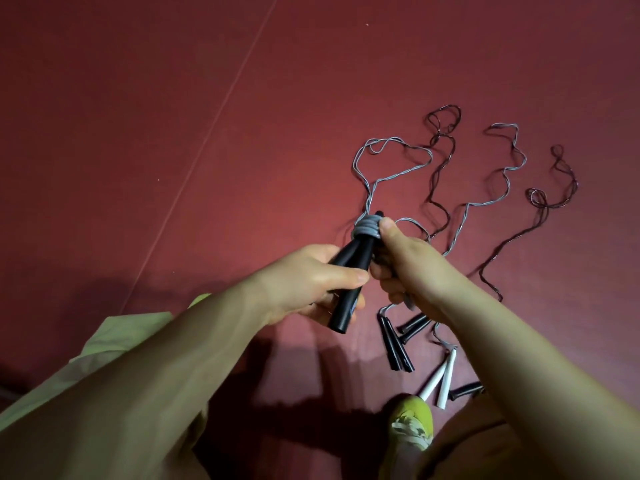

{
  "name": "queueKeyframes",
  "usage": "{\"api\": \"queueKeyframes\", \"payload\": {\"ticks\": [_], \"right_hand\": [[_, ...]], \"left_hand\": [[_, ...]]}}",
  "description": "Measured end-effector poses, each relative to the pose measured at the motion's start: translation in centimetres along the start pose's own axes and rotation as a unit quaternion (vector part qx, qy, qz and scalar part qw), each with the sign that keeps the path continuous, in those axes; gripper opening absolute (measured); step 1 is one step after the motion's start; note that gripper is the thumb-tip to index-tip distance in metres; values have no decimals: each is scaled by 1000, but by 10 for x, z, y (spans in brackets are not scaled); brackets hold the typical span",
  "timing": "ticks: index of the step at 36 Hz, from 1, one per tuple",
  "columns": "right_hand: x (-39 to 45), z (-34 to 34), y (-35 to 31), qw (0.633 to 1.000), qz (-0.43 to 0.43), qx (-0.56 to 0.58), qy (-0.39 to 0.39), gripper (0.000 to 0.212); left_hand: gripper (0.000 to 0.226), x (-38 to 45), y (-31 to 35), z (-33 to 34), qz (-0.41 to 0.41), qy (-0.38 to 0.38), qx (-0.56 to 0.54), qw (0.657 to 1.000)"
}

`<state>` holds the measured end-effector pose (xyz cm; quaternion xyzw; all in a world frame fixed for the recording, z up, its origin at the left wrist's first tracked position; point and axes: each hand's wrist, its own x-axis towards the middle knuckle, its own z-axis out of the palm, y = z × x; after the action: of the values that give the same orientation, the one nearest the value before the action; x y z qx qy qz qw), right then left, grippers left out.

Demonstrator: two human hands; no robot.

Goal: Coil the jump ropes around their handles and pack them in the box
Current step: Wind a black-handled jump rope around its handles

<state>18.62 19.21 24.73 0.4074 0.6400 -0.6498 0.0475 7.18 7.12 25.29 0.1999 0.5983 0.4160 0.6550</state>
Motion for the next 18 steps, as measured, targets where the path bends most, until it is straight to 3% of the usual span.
{"api": "queueKeyframes", "payload": {"ticks": [7,10,12,15,18], "right_hand": [[3,5,4,999,10,-23,28,50],[2,6,4,999,36,15,8,50],[1,5,4,998,48,37,8,51],[0,5,4,996,44,69,30,47],[1,5,2,992,15,118,40,46]], "left_hand": [[11,5,-2,2,18,53,129,990],[24,8,-8,-1,46,106,314,942],[27,9,-10,-1,47,130,366,920],[25,11,-12,-2,57,99,294,949],[26,9,-7,-1,26,25,111,993]]}}
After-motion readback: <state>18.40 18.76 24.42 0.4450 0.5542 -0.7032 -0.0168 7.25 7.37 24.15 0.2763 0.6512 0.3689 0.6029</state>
